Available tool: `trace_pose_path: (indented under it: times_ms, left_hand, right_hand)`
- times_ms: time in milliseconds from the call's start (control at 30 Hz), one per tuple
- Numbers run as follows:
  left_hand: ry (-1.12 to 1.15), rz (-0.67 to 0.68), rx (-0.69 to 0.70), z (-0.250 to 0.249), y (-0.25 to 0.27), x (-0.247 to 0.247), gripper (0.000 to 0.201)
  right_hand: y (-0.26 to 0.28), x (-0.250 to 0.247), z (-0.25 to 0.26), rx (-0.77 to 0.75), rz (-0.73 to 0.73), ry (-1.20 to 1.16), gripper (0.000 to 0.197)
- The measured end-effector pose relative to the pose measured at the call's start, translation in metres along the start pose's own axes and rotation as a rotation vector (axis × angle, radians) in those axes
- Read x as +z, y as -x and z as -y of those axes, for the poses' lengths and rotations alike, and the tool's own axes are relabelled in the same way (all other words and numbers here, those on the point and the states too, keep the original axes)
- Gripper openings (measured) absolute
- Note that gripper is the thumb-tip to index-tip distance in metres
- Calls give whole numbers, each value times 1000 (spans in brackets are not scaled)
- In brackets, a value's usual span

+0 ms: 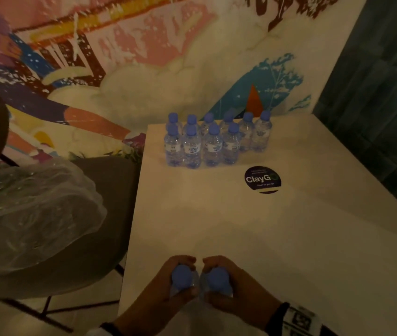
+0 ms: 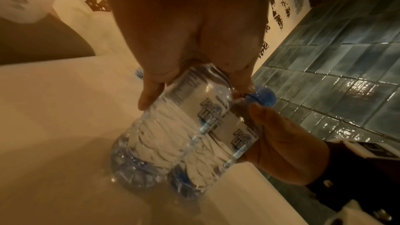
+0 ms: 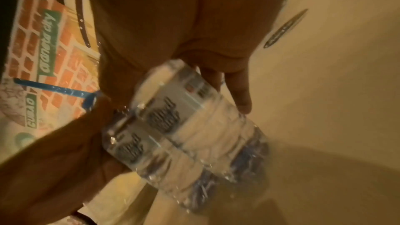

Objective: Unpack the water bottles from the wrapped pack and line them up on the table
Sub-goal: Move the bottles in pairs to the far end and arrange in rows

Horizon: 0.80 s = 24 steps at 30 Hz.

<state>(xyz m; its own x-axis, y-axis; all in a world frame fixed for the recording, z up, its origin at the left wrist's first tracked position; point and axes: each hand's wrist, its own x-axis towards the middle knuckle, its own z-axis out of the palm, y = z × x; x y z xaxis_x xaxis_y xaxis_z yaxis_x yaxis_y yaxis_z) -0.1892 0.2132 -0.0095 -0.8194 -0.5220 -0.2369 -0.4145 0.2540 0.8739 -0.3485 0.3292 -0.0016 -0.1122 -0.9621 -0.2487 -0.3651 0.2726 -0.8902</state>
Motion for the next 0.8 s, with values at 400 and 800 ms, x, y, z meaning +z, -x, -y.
trace_pose_path:
  times_ms: [400, 800]
  left_hand:
    - [4, 17, 40, -78, -134, 30, 17]
    - [-163, -227, 132, -168, -341, 44, 13]
  right_hand:
    - [1, -110, -40, 58, -389, -399, 42]
    - [0, -224, -113, 99, -602, -386, 94]
